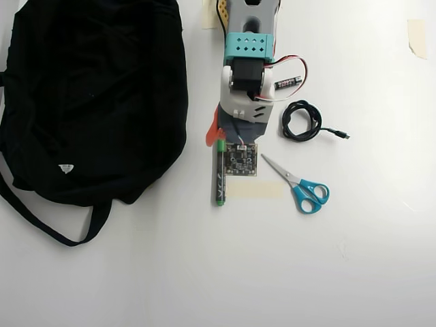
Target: Put the green marker into the black bag
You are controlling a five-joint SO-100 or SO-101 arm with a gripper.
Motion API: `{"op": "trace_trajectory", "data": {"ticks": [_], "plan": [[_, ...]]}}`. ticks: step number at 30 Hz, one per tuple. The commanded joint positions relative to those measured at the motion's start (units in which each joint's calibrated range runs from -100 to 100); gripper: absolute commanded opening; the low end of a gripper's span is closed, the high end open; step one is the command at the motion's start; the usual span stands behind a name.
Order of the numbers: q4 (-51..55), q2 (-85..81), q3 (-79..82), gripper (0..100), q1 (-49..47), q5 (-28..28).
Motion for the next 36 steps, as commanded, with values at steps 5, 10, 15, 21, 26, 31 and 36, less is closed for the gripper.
{"op": "trace_trajectory", "data": {"ticks": [5,10,15,21,26,31,36], "plan": [[3.0,4.4,-8.9,29,2.3,2.7],[7.6,9.7,-14.7,32,3.1,2.7],[11.2,14.1,-22.3,32,3.1,3.4],[15.0,18.8,-29.1,32,3.3,3.7],[18.0,21.3,-32.0,32,2.7,4.1],[18.2,23.0,-32.0,32,2.4,4.1],[15.7,24.2,-32.0,32,2.4,4.8]]}}
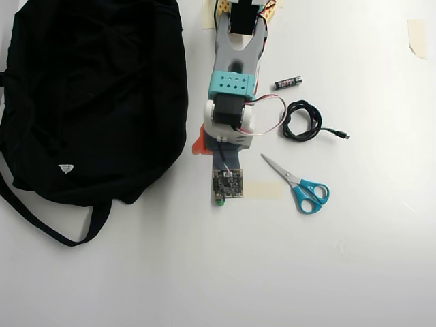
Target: Put the green marker into the black bag
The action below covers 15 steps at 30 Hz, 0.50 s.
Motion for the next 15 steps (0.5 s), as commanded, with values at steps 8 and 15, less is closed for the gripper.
{"op": "trace_trajectory", "data": {"ticks": [8,15], "plan": [[-4.4,2.2,-2.1,32,-0.4,0.5],[-6.9,3.3,-2.1,32,-0.3,0.3]]}}
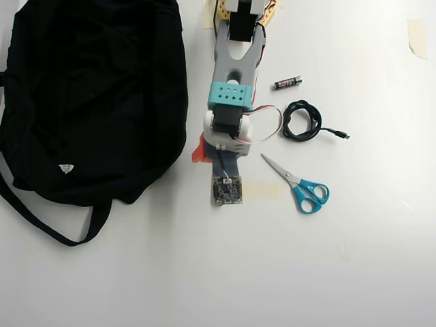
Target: Put the green marker into the black bag
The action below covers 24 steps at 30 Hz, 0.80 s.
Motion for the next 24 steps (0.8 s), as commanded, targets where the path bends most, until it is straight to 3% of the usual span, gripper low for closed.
{"op": "trace_trajectory", "data": {"ticks": [1,24], "plan": [[-1.5,-0.2,-2.0,32,-0.2,-0.1],[-3.7,1.4,-2.0,32,-2.9,-2.6]]}}
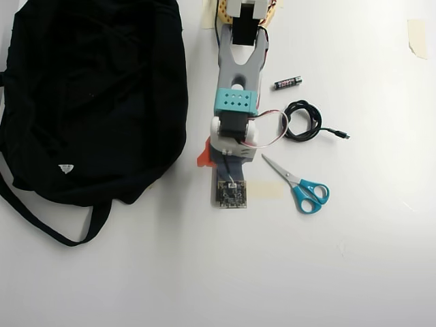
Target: Put the green marker into the black bag
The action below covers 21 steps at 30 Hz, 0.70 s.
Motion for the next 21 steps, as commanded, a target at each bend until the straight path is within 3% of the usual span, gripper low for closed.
{"op": "trace_trajectory", "data": {"ticks": [1,21], "plan": [[-0.1,-0.8,-2.0,32,-1.2,-0.7],[-0.7,-0.4,-1.4,34,-1.3,-1.4]]}}
